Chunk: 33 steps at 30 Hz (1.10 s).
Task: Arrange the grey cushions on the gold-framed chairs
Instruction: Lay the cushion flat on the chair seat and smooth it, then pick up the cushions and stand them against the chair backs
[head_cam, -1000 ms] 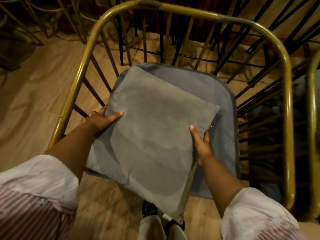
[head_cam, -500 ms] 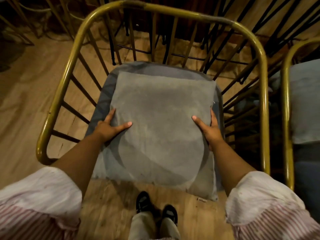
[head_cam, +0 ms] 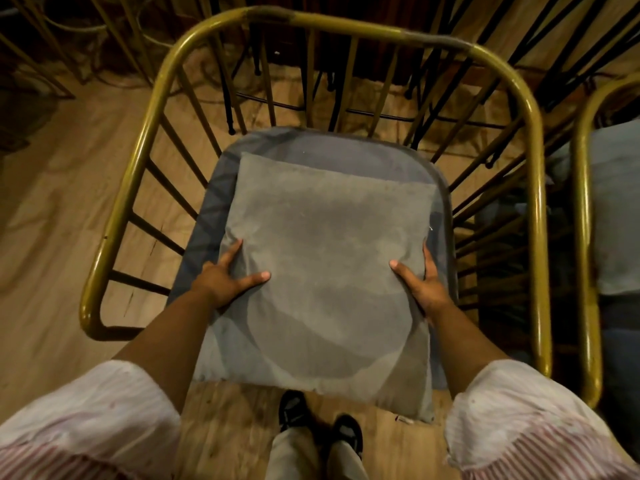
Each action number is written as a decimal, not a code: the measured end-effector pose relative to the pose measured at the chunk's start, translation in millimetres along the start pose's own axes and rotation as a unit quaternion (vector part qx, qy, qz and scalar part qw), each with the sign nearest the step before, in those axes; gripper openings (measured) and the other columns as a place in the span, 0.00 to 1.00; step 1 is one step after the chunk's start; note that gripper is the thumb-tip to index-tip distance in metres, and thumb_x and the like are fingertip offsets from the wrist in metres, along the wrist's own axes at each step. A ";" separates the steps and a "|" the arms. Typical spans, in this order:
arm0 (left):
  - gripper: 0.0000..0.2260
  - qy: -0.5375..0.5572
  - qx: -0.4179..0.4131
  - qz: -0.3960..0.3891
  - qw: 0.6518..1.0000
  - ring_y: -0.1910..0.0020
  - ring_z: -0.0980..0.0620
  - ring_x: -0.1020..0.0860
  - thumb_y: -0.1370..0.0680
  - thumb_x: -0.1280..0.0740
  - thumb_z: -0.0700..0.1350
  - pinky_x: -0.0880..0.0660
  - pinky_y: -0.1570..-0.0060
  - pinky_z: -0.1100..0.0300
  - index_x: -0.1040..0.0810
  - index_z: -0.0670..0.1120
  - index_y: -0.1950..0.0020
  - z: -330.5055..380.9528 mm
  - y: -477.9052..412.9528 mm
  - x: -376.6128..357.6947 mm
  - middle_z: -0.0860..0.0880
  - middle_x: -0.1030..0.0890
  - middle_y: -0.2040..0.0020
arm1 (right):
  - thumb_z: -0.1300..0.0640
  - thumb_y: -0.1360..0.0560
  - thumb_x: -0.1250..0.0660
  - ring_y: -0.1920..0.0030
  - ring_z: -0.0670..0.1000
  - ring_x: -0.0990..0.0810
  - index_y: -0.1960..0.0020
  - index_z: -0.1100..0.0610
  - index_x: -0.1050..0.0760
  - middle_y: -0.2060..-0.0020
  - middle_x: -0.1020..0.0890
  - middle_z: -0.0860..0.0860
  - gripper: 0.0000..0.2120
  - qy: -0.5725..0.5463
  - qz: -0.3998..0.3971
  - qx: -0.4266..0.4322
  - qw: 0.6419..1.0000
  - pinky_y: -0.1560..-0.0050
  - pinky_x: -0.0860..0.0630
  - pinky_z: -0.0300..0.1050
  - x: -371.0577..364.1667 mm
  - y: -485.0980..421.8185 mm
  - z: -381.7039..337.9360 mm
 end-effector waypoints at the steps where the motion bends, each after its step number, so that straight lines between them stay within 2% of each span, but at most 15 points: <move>1: 0.44 -0.005 0.006 -0.006 1.000 0.26 0.34 0.41 0.35 0.31 0.66 0.38 0.30 0.45 0.52 0.65 0.25 -2.9 -0.7 -2.6 0.37 0.48 0.23 | 0.42 0.36 0.26 0.32 0.57 0.30 0.25 0.41 0.45 0.29 0.32 0.51 0.45 0.004 0.002 -0.003 1.000 0.31 0.32 0.55 0.5 -0.2 2.0; 4: 0.45 -0.037 0.020 -0.024 0.999 0.24 0.35 0.47 0.34 0.33 0.67 0.43 0.27 0.45 0.57 0.64 0.25 -11.0 -9.6 -11.4 0.38 0.51 0.22 | 0.46 0.32 0.27 0.31 0.57 0.31 0.24 0.42 0.47 0.28 0.32 0.51 0.43 0.005 0.003 -0.003 1.000 0.31 0.32 0.55 -2.1 -2.5 8.5; 7: 0.45 -0.054 0.022 -0.051 0.997 0.23 0.35 0.50 0.31 0.34 0.66 0.47 0.26 0.44 0.61 0.62 0.25 -9.9 -20.1 -22.9 0.40 0.52 0.21 | 0.35 0.40 0.27 0.30 0.57 0.32 0.24 0.40 0.51 0.27 0.34 0.52 0.52 0.018 -0.018 -0.001 1.000 0.30 0.33 0.59 -12.1 -2.1 9.0; 9: 0.45 -0.045 0.019 -0.064 0.997 0.24 0.35 0.49 0.30 0.34 0.64 0.46 0.26 0.44 0.62 0.61 0.25 -6.9 -22.4 -25.9 0.39 0.51 0.21 | 0.28 0.46 0.28 0.29 0.57 0.33 0.25 0.37 0.55 0.26 0.35 0.52 0.58 0.033 -0.022 -0.016 0.999 0.30 0.34 0.60 -13.3 -6.8 17.3; 12: 0.45 -0.045 0.022 -0.073 0.996 0.24 0.36 0.47 0.29 0.35 0.64 0.45 0.26 0.45 0.63 0.58 0.24 -2.0 -18.7 -23.7 0.41 0.51 0.21 | 0.22 0.49 0.32 0.28 0.59 0.34 0.27 0.33 0.58 0.25 0.37 0.52 0.58 0.059 -0.023 -0.032 0.997 0.29 0.35 0.61 -11.0 -8.4 21.2; 14: 0.44 -0.061 0.034 -0.057 0.996 0.23 0.36 0.49 0.28 0.39 0.66 0.47 0.25 0.46 0.63 0.55 0.23 5.8 -9.6 -21.4 0.40 0.51 0.21 | 0.25 0.42 0.34 0.28 0.60 0.35 0.24 0.41 0.56 0.26 0.36 0.54 0.55 0.086 -0.018 -0.043 0.995 0.28 0.36 0.56 -8.3 -0.4 13.9; 17: 0.42 -0.035 0.037 -0.053 0.997 0.24 0.36 0.47 0.26 0.46 0.68 0.47 0.26 0.46 0.60 0.48 0.22 42.6 19.1 -27.1 0.38 0.48 0.22 | 0.32 0.28 0.42 0.27 0.59 0.36 0.24 0.56 0.43 0.26 0.36 0.58 0.41 0.137 -0.033 -0.021 0.990 0.29 0.39 0.48 0.8 28.7 -17.2; 19: 0.39 -0.014 -0.003 -0.067 0.998 0.25 0.36 0.42 0.24 0.46 0.65 0.44 0.27 0.48 0.56 0.45 0.22 83.2 45.5 -34.9 0.37 0.43 0.23 | 0.47 0.22 0.41 0.30 0.55 0.32 0.31 0.63 0.32 0.30 0.29 0.58 0.25 0.139 -0.038 0.011 0.990 0.32 0.39 0.40 14.1 52.6 -43.7; 21: 0.36 -0.005 -0.070 -0.077 0.995 0.25 0.39 0.40 0.22 0.45 0.60 0.43 0.27 0.53 0.54 0.42 0.22 133.9 79.4 -40.3 0.37 0.42 0.23 | 0.56 0.21 0.40 0.39 0.50 0.26 0.39 0.65 0.25 0.39 0.22 0.59 0.16 0.157 -0.025 0.058 0.986 0.42 0.36 0.34 39.8 79.7 -77.7; 23: 0.34 -0.016 -0.136 -0.084 0.987 0.23 0.42 0.44 0.21 0.45 0.58 0.46 0.28 0.57 0.52 0.41 0.22 182.2 114.2 -42.8 0.39 0.44 0.22 | 0.55 0.21 0.39 0.46 0.47 0.24 0.44 0.64 0.21 0.46 0.18 0.59 0.15 0.171 -0.002 0.117 0.978 0.45 0.32 0.35 69.1 105.6 -111.9; 24: 0.33 -0.022 -0.170 -0.091 0.981 0.23 0.43 0.45 0.20 0.46 0.58 0.47 0.28 0.57 0.52 0.41 0.22 206.5 132.3 -45.0 0.41 0.46 0.22 | 0.52 0.21 0.38 0.49 0.47 0.23 0.46 0.63 0.20 0.50 0.17 0.58 0.15 0.177 0.014 0.146 0.973 0.45 0.29 0.38 87.2 117.1 -127.6; 26: 0.33 -0.020 -0.224 -0.111 0.968 0.23 0.44 0.46 0.21 0.46 0.58 0.47 0.28 0.57 0.53 0.43 0.22 251.6 164.4 -49.8 0.43 0.47 0.21 | 0.51 0.22 0.37 0.53 0.49 0.22 0.48 0.61 0.20 0.55 0.18 0.54 0.14 0.195 0.063 0.166 0.965 0.50 0.29 0.38 128.6 133.5 -148.1; 28: 0.32 -0.008 -0.270 -0.111 0.957 0.23 0.44 0.45 0.21 0.46 0.58 0.47 0.28 0.56 0.52 0.44 0.22 292.6 190.3 -50.4 0.44 0.46 0.21 | 0.55 0.23 0.35 0.50 0.55 0.21 0.45 0.63 0.20 0.52 0.18 0.59 0.13 0.208 0.127 0.174 0.954 0.52 0.32 0.40 171.9 141.9 -166.1; 30: 0.31 0.004 -0.311 -0.120 0.943 0.23 0.44 0.45 0.20 0.46 0.56 0.46 0.28 0.55 0.51 0.45 0.22 333.6 215.3 -57.2 0.44 0.46 0.21 | 0.56 0.24 0.34 0.42 0.58 0.22 0.42 0.63 0.22 0.45 0.19 0.61 0.14 0.204 0.189 0.189 0.942 0.44 0.32 0.42 220.5 148.9 -182.5; 33: 0.31 0.000 -0.339 -0.142 0.930 0.23 0.44 0.46 0.20 0.46 0.56 0.45 0.28 0.53 0.52 0.45 0.22 384.8 241.2 -75.0 0.44 0.48 0.21 | 0.55 0.24 0.33 0.37 0.58 0.26 0.41 0.62 0.23 0.41 0.22 0.61 0.15 0.187 0.248 0.198 0.930 0.37 0.34 0.45 290.4 147.5 -204.1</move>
Point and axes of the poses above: each hand's wrist, its own y-axis away from the middle knuckle, its own x-axis out of the back of the hand, z = x × y, the point moved 8 cm from there along -y, towards the middle knuckle
